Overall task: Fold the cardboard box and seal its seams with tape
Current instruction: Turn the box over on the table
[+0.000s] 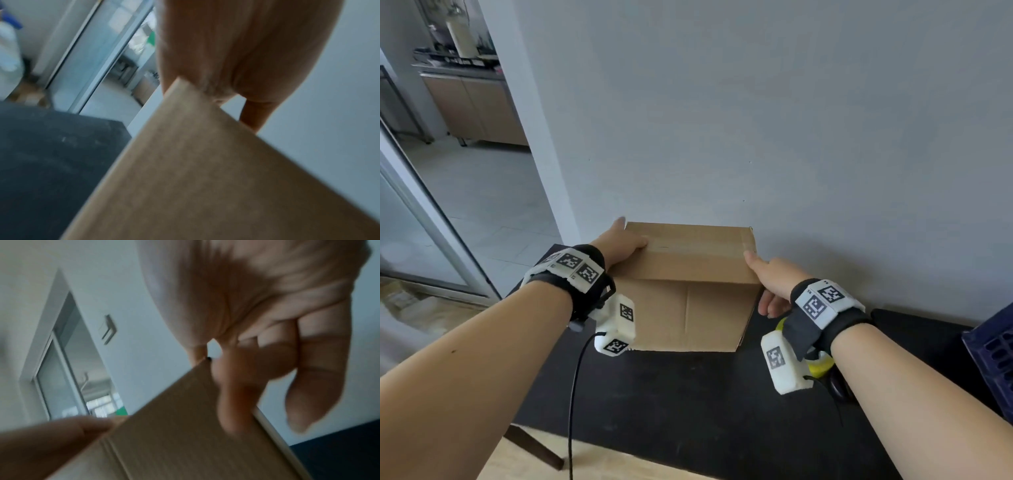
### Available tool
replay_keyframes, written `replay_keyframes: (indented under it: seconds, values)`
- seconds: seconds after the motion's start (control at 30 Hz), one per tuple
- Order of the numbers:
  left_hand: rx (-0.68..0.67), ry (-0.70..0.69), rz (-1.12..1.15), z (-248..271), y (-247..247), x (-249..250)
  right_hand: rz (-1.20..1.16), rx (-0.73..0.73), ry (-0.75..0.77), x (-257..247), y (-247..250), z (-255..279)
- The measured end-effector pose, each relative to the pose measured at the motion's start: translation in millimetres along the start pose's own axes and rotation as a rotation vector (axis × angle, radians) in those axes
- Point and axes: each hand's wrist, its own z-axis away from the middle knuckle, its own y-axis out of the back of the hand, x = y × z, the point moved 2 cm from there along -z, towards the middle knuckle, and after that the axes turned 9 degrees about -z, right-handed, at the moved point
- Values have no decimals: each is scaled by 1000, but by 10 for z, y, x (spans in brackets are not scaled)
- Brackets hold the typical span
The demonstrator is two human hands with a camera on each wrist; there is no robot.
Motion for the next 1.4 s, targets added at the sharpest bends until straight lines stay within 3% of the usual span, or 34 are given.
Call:
replay_keyframes:
  seconds: [0.13, 0.37, 0.5, 0.73, 0.97, 1.17, 1.27, 1.4]
  values:
    - [9, -121, -186, 27, 21, 88, -174, -137, -30, 28, 20, 6]
    - [52, -68, -271, 45, 74, 82, -403, 59, 164, 2, 95, -120]
    - [23, -60, -354, 124, 7, 142, -469, 91, 206, -67, 40, -117]
    - [-41, -87, -345, 254, -20, 236, -291, -53, 328, -210, -182, -64]
    - [-69, -39, -120, 297, 53, 120, -303, -187, 440, -367, -340, 0]
    - [-35, -14, -48, 304, 132, 29, -272, -146, 504, -488, -456, -34]
    - [72, -73, -146, 260, 147, 19, -284, -138, 522, -474, -455, -56]
    - [179, -258, -135, 296, 103, 257, -350, -90, 489, -329, -232, -24]
